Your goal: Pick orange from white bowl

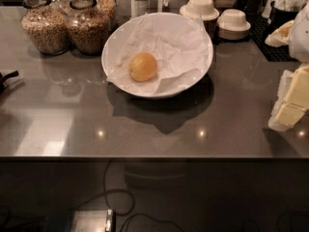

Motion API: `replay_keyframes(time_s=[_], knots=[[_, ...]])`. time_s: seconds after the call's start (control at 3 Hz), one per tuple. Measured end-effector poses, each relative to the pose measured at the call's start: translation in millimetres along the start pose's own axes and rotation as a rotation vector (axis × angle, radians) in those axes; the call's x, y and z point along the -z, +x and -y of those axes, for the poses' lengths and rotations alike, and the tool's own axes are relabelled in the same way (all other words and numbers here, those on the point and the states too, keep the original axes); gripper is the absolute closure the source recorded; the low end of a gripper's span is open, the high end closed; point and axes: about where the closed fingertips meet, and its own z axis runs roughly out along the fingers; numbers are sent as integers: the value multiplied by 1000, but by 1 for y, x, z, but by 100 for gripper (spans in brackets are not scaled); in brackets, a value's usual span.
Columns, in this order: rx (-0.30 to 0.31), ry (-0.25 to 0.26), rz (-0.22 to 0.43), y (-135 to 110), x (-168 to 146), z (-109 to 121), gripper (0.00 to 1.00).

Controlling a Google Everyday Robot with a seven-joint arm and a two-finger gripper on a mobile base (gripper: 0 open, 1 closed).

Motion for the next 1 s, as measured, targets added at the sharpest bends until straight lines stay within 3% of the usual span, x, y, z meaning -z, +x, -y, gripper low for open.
replay_keyframes(time_s=[0.33, 0.67, 1.0], knots=[[119, -55, 136, -42, -5, 3, 0], [277, -123, 296, -110, -4, 2, 0], [365, -167, 418, -168, -4, 6, 0]])
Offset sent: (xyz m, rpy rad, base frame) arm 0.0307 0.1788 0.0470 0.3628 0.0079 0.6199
